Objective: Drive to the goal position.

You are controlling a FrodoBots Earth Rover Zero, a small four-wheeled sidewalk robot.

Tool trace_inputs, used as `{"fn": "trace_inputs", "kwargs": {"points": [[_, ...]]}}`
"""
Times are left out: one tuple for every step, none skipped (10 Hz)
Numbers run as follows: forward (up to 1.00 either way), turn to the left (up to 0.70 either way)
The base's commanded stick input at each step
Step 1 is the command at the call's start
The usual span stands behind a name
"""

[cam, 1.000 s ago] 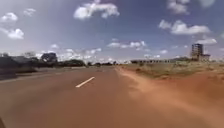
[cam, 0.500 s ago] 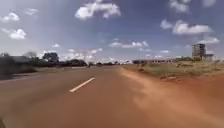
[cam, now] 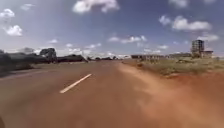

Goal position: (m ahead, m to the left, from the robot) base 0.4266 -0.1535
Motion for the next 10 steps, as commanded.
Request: {"fn": "trace_inputs", "kwargs": {"points": [[0.85,-0.05],[0.85,-0.12],[0.85,-0.18],[0.85,-0.25],[0.85,-0.32],[0.85,-0.17],[0.85,-0.02],[0.85,0.02],[0.85,0.02],[0.85,0.02]]}}
